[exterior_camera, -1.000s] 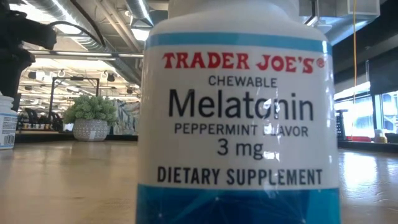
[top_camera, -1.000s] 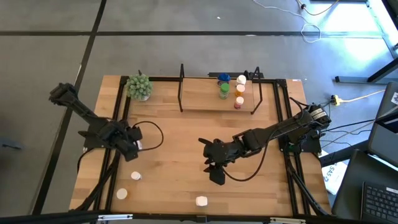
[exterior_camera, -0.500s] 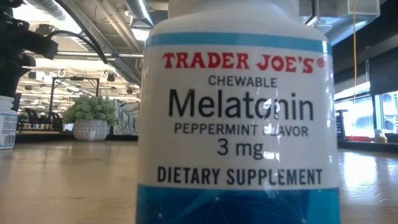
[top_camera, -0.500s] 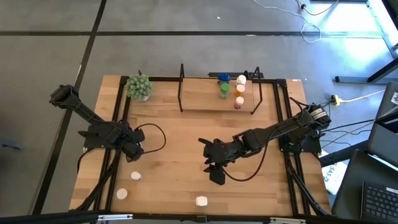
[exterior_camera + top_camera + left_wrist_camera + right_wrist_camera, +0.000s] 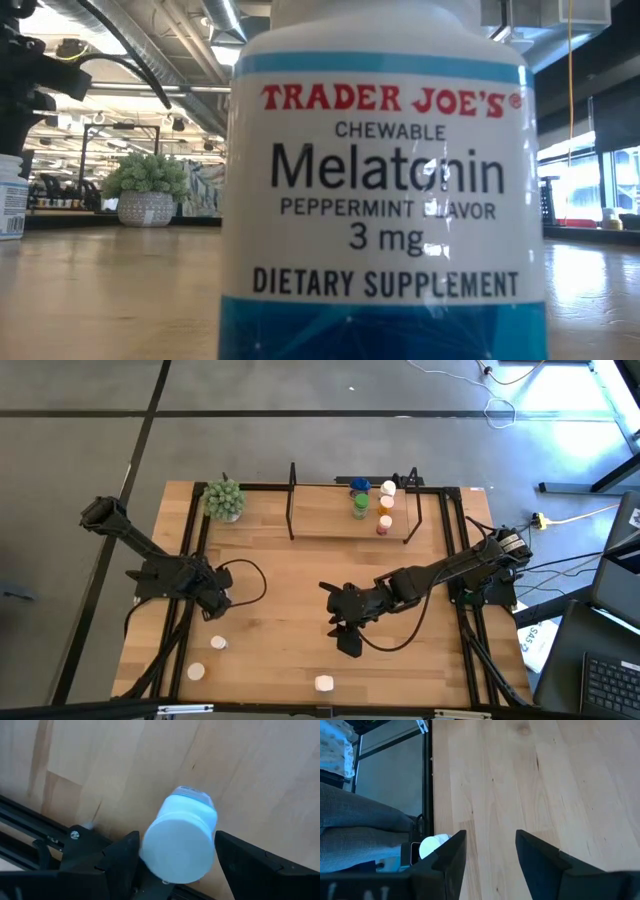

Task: Pick and place medicine bottles onto shelf by color
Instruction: Put the top white blue medicine on the shelf

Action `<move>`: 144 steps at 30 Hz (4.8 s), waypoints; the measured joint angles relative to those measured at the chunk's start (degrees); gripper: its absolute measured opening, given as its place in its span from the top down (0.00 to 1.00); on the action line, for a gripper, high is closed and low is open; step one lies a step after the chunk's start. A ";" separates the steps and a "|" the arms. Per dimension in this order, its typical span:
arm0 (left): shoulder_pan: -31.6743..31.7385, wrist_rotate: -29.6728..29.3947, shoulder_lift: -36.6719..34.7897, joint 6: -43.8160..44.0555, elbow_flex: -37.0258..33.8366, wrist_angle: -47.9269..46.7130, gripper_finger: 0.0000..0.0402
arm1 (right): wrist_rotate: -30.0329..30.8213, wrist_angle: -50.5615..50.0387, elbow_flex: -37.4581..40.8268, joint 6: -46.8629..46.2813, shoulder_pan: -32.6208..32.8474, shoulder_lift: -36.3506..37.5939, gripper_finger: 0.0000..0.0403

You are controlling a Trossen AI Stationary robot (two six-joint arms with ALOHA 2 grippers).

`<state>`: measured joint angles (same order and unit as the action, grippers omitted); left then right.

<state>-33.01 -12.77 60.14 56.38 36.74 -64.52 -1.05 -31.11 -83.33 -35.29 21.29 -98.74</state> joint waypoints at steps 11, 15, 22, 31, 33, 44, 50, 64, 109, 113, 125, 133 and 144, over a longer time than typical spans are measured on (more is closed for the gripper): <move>0.00 0.42 -0.04 -0.02 -0.27 0.16 0.50 | -0.01 0.00 0.00 0.00 -0.01 0.00 0.57; -0.02 0.41 -0.09 -0.02 -0.20 0.14 0.54 | -0.01 0.00 0.00 0.00 -0.01 0.00 0.57; -0.02 1.69 -0.09 -0.67 -0.20 0.98 0.56 | -0.01 0.00 0.00 -0.13 -0.01 0.00 0.57; 0.00 6.44 -0.02 -3.48 4.00 0.97 0.56 | -0.06 0.01 0.00 1.20 -0.94 0.00 0.57; 0.00 6.48 -0.02 -3.55 5.48 0.70 0.56 | 0.01 0.02 0.00 1.38 -1.22 0.00 0.57; 5.35 6.27 -0.02 -6.67 15.97 -2.66 0.56 | 0.09 -0.36 -1.12 2.85 -3.43 0.00 0.57; 9.88 4.01 -0.07 -12.72 24.91 -8.57 0.56 | 6.39 -5.42 -8.18 8.14 -4.14 0.00 0.57; 26.09 -4.47 2.53 -36.74 46.02 -10.90 0.56 | 30.45 -27.33 -28.55 6.94 -5.43 0.07 0.57; 64.38 15.55 57.84 -76.48 92.82 -5.32 0.56 | 20.79 -51.41 -36.36 16.66 -26.81 3.91 0.57; 64.71 17.15 59.33 -75.73 92.82 -5.50 0.56 | 20.79 -51.41 -36.35 17.55 -26.80 3.91 0.57; 53.88 14.61 59.52 -75.84 92.82 -3.24 0.56 | 20.84 -51.77 -36.30 17.58 -26.80 5.80 0.57; 49.51 10.77 61.47 -69.17 92.86 5.38 0.56 | 20.83 -51.54 -36.30 17.55 -26.59 10.37 0.57; 51.33 10.88 67.43 -68.48 92.80 6.12 0.56 | 14.78 -51.41 -36.30 22.08 -26.59 11.19 0.57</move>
<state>18.32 -1.89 127.57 -12.10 129.54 -58.40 13.74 -82.52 -119.63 -13.21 -5.30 -87.55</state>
